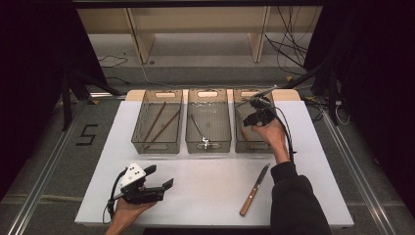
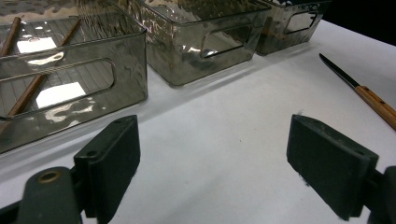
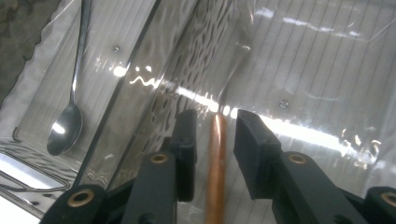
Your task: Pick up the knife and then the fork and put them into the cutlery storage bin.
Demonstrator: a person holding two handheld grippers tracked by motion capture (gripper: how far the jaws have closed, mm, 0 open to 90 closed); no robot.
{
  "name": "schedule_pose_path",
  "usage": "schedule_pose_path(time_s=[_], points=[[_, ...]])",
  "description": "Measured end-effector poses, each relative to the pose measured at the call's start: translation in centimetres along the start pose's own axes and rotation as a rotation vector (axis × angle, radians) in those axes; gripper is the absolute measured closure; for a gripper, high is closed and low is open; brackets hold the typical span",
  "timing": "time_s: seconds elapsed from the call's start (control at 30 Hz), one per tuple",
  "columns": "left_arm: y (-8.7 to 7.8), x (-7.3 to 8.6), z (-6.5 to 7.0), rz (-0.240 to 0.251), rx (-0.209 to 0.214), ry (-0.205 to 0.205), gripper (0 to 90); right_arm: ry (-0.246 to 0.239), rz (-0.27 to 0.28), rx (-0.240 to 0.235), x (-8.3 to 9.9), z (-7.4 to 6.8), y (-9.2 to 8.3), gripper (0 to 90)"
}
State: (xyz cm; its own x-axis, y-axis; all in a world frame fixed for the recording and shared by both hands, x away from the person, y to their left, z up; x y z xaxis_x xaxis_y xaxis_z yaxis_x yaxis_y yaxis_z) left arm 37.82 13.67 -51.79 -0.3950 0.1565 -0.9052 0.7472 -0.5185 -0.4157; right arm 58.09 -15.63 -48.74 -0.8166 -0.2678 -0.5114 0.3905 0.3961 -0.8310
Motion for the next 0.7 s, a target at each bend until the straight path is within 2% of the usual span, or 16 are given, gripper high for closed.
schedule_pose_path(time_s=[0.2, 0.3, 0.47, 0.7], points=[[0.0, 0.0, 0.0, 0.0, 0.0, 0.0, 17.0, -0.025, 0.026, -0.016, 0.0, -0.4, -1.0, 65.2], [0.0, 0.0, 0.0, -0.001, 0.0, 0.0, 17.1, -0.048, 0.039, -0.027, 0.1, -0.9, -1.7, 58.8], [0.0, 0.0, 0.0, -0.001, 0.0, 0.0, 17.0, -0.081, 0.089, -0.07, 0.6, -2.1, -3.2, 48.0], [0.0, 0.0, 0.1, -0.002, -0.001, 0.002, 17.0, -0.12, 0.126, -0.111, 2.0, -3.6, -4.9, 45.0]])
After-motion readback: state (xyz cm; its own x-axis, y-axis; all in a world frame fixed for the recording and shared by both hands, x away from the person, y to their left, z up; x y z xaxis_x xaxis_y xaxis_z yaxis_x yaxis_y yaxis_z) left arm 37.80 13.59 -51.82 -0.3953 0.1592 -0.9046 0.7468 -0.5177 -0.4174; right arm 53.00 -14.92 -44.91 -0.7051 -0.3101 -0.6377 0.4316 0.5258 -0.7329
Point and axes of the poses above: each handheld gripper's, and its own axes: y roughly forward along the jaws, x roughly out of its underside, z roughly to its right, the point moved 10 cm from there along y, roughly forward along the jaws, and after that the axes turned 5 degrees about -x, right-handed, at the moved point
